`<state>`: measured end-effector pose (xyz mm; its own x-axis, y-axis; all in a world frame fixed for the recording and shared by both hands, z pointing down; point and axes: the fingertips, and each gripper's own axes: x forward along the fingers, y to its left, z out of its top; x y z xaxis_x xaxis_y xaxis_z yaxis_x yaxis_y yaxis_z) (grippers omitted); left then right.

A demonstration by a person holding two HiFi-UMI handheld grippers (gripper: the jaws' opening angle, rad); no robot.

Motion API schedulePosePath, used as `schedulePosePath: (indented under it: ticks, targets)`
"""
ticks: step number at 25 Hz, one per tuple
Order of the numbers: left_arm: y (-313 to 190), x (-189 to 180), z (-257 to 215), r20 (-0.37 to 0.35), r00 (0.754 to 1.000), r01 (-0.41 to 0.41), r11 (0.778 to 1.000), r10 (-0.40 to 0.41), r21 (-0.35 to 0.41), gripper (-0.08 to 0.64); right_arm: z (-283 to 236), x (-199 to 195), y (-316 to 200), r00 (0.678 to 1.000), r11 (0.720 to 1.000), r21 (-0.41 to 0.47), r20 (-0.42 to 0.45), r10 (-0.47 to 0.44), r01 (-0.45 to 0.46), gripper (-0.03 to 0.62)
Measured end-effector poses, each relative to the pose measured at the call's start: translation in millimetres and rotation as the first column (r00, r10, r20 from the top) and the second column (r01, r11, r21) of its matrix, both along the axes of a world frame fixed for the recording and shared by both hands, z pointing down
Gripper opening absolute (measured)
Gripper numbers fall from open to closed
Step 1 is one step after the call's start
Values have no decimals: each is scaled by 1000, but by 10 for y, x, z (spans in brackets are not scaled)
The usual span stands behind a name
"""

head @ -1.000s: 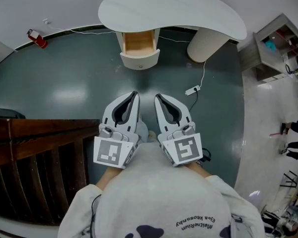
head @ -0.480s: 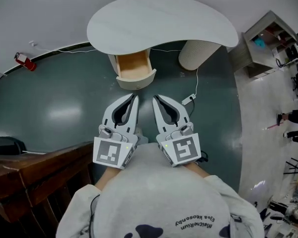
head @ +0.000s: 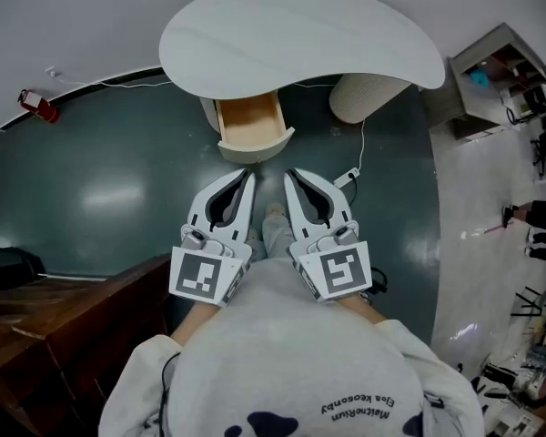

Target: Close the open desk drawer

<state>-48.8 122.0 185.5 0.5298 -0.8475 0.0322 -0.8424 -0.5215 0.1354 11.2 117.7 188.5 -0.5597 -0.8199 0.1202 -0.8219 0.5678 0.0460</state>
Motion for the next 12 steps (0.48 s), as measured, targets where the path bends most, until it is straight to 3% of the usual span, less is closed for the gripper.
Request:
schedulePosePath:
  ticks: [12]
  targets:
    - [-722, -4, 146, -1, 999, 44, 999, -44, -12, 8, 99, -109, -781, 996, 996, 5, 5, -87, 87, 17]
